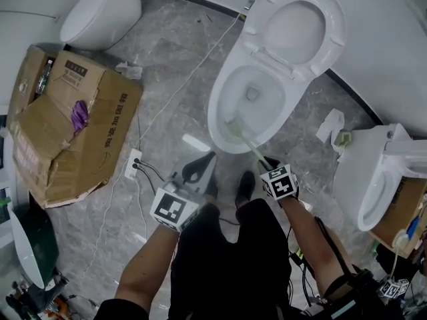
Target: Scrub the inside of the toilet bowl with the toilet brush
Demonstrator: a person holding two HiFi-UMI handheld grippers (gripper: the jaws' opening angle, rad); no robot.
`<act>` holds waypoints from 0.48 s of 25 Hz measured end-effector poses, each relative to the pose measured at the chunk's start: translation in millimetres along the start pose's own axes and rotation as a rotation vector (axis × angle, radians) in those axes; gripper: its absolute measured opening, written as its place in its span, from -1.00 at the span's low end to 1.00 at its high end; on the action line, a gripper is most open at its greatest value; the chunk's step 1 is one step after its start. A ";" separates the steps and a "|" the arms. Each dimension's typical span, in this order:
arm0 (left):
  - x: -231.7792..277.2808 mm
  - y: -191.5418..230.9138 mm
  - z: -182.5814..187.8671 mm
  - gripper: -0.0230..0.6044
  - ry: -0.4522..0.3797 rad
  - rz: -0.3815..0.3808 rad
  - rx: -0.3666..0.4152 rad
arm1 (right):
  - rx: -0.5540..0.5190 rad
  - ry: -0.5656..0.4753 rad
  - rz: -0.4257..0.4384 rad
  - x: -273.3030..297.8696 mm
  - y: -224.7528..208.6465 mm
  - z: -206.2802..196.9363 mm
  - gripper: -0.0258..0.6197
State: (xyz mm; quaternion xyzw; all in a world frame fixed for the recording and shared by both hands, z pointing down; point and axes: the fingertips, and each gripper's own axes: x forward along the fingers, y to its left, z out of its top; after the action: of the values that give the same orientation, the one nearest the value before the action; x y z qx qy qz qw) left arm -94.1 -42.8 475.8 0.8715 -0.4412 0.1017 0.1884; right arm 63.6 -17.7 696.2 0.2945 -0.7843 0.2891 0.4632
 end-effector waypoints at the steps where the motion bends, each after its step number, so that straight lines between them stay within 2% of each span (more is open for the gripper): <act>1: -0.1 -0.1 2.2 -0.93 -0.003 -0.003 0.019 | -0.002 -0.006 -0.004 -3.6 -0.6 2.5 -0.67; 6: -2.7 0.8 17.3 -0.92 0.003 0.012 0.011 | -0.002 -0.039 -0.029 -25.5 -7.3 19.6 -0.67; 9: -4.3 0.2 19.4 -0.93 0.010 0.001 0.053 | 0.019 -0.068 -0.034 -42.8 -11.0 28.1 -0.67; 12: -4.6 -3.7 33.2 -0.92 -0.001 -0.004 0.061 | 0.028 -0.092 -0.043 -60.5 -14.3 35.9 -0.67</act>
State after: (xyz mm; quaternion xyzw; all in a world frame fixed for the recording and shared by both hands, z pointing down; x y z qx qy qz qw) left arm -93.5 -51.3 443.2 0.8779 -0.4360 0.1142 0.1615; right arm 78.1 -41.5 630.0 0.3307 -0.7942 0.2763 0.4284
